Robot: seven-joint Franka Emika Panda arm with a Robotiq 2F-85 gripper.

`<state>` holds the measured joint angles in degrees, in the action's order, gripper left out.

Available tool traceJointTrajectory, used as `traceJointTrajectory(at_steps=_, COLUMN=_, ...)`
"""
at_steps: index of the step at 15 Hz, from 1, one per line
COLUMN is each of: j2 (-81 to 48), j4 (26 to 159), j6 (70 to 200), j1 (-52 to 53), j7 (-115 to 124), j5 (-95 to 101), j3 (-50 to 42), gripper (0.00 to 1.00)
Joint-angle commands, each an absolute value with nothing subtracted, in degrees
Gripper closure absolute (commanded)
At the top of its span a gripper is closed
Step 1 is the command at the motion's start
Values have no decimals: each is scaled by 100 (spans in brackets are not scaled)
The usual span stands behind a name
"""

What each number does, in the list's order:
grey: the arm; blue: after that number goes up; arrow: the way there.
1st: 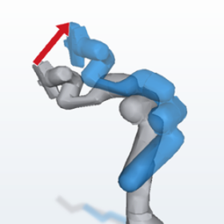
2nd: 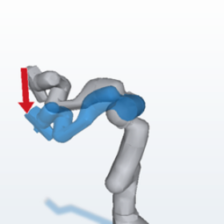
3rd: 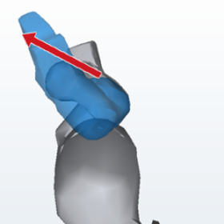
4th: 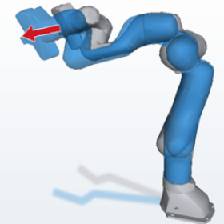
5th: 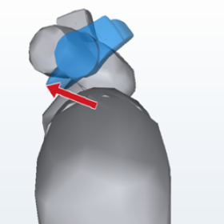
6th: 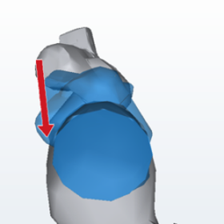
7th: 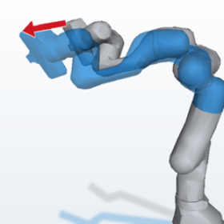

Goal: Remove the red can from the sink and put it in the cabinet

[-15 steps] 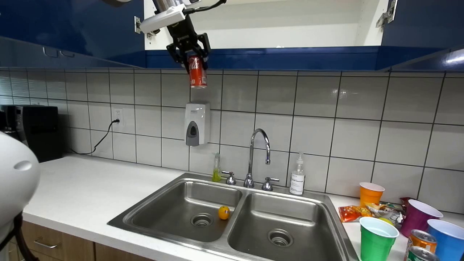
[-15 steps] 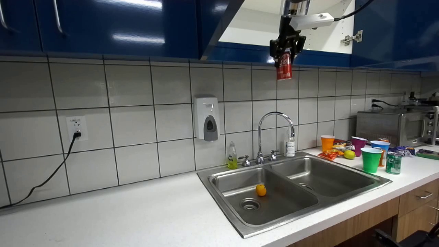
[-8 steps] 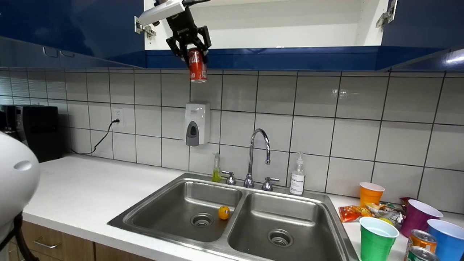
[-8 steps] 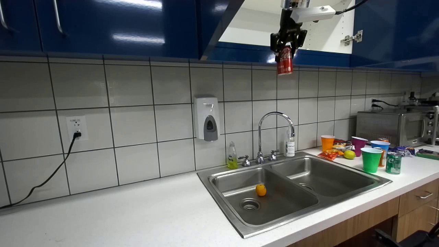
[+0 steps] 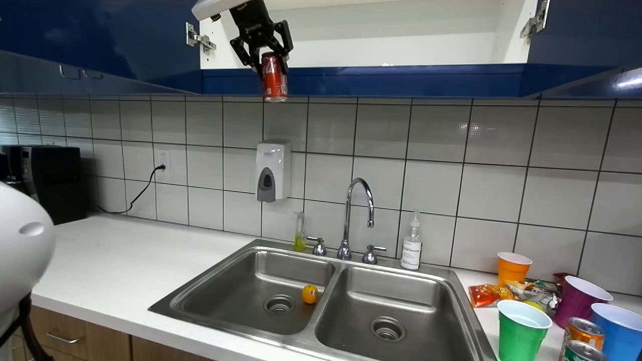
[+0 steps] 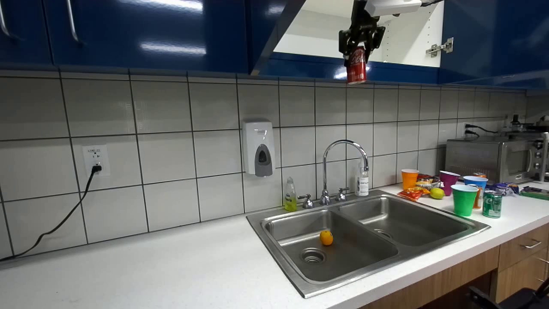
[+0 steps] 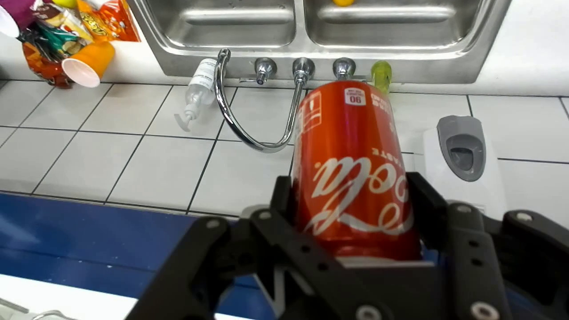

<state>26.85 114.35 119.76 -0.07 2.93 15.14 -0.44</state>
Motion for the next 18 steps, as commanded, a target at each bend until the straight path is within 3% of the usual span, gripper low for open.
traceJointTrajectory(at_steps=1, j2=2568, j4=10999, j6=11637, j1=-107, j7=112, j5=1509, j3=48, gripper=60)
traceJointTrajectory(at_steps=9, j2=2446, j4=10483, j6=11245, j1=-142, j7=123, j5=1626, j3=63, gripper=60)
traceJointTrajectory(at_steps=10, j2=2556, j4=10797, j6=11482, j1=-113, j7=251, j5=1512, j3=25, gripper=35)
traceJointTrajectory(at_steps=18, j2=2516, j4=10704, j6=11403, j1=-112, j7=245, j5=1515, j3=24, gripper=35)
